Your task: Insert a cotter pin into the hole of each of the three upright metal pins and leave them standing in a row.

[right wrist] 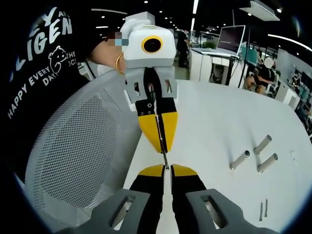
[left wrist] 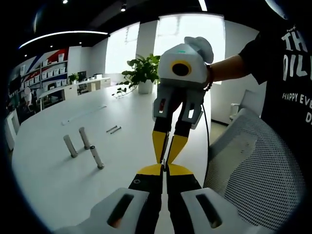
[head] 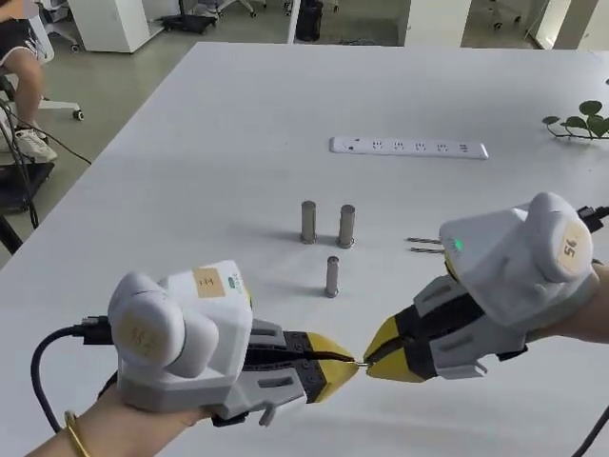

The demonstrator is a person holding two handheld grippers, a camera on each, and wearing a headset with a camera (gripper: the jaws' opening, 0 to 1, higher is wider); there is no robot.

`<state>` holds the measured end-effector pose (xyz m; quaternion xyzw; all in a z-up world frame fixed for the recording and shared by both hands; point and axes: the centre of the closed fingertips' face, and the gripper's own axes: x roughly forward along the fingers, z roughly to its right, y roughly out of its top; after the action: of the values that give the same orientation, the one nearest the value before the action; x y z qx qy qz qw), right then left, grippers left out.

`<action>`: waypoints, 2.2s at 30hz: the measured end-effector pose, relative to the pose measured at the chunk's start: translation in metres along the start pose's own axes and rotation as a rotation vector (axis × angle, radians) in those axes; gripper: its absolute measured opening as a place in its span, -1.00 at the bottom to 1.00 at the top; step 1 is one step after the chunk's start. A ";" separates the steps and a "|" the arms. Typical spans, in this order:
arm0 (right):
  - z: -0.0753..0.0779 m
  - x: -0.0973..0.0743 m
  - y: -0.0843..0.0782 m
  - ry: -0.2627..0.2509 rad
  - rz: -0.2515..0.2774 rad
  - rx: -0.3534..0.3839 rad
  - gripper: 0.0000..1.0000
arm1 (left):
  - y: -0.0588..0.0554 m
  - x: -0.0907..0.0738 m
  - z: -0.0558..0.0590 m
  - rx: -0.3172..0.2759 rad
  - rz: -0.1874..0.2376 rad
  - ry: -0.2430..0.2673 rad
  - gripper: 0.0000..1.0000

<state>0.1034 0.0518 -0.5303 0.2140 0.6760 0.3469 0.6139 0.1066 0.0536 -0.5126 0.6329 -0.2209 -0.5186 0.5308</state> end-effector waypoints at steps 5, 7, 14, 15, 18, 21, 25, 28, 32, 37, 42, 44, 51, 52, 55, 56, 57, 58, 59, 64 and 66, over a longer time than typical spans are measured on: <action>-0.005 0.000 -0.002 0.024 -0.014 -0.014 -1.00 | -0.001 0.000 0.004 -0.009 0.005 -0.010 -1.00; -0.005 0.000 -0.002 0.026 -0.022 -0.016 -1.00 | -0.003 0.000 0.004 -0.009 0.001 -0.011 -1.00; -0.008 -0.001 -0.004 0.034 -0.056 -0.057 -1.00 | -0.005 0.001 0.007 0.024 -0.011 -0.014 -1.00; -0.007 -0.001 -0.005 0.030 -0.061 -0.058 -1.00 | -0.006 0.002 0.006 0.023 -0.013 -0.008 -1.00; -0.004 -0.002 -0.005 0.017 -0.072 -0.064 -1.00 | -0.006 0.002 0.003 0.027 -0.011 0.007 -0.98; 0.000 -0.002 -0.006 0.000 -0.085 -0.060 -1.00 | -0.007 0.002 -0.003 0.026 -0.015 0.038 -0.97; 0.010 -0.005 -0.014 -0.042 -0.128 -0.049 -1.00 | -0.008 0.000 -0.013 0.027 -0.017 0.083 -0.82; 0.021 -0.008 -0.019 -0.092 -0.147 -0.003 -1.00 | -0.011 -0.004 -0.029 0.025 -0.021 0.162 -0.72; 0.033 -0.011 -0.021 -0.148 -0.161 0.054 -1.00 | -0.013 -0.007 -0.043 0.006 -0.022 0.215 -0.69; 0.044 -0.012 -0.022 -0.195 -0.178 0.144 -1.00 | -0.014 -0.005 -0.056 -0.012 -0.017 0.256 -0.61; 0.057 -0.012 -0.027 -0.244 -0.191 0.236 -1.00 | -0.017 -0.002 -0.074 -0.044 -0.023 0.314 -0.59; 0.062 -0.012 -0.029 -0.255 -0.196 0.248 -1.00 | -0.016 -0.001 -0.080 -0.044 -0.024 0.330 -0.59; 0.078 -0.016 -0.033 -0.307 -0.209 0.292 -1.00 | -0.008 0.007 -0.102 -0.104 0.005 0.383 -0.59; 0.080 -0.016 -0.034 -0.313 -0.209 0.298 -1.00 | -0.009 0.008 -0.104 -0.102 -0.001 0.392 -0.59; 0.087 -0.018 -0.034 -0.336 -0.203 0.317 -1.00 | -0.011 0.013 -0.114 -0.104 -0.008 0.414 -0.60; 0.088 -0.018 -0.034 -0.340 -0.201 0.314 -1.00 | -0.012 0.014 -0.116 -0.106 -0.008 0.418 -0.61; 0.091 -0.019 -0.034 -0.348 -0.197 0.318 -1.00 | -0.013 0.016 -0.120 -0.106 -0.011 0.424 -0.61; 0.093 -0.019 -0.034 -0.352 -0.194 0.319 -1.00 | -0.014 0.017 -0.122 -0.105 -0.017 0.430 -0.61; 0.096 -0.019 -0.033 -0.359 -0.181 0.323 -1.00 | -0.017 0.019 -0.124 -0.099 -0.028 0.436 -0.61; 0.105 -0.019 -0.031 -0.384 -0.157 0.336 -1.00 | -0.024 0.031 -0.135 -0.104 -0.052 0.447 -0.62; 0.108 -0.020 -0.031 -0.394 -0.150 0.334 -1.00 | -0.026 0.035 -0.139 -0.106 -0.061 0.454 -0.62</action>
<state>0.2165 0.0397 -0.5400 0.3250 0.6054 0.1356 0.7138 0.2359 0.0950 -0.5649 0.7109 -0.0492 -0.3896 0.5834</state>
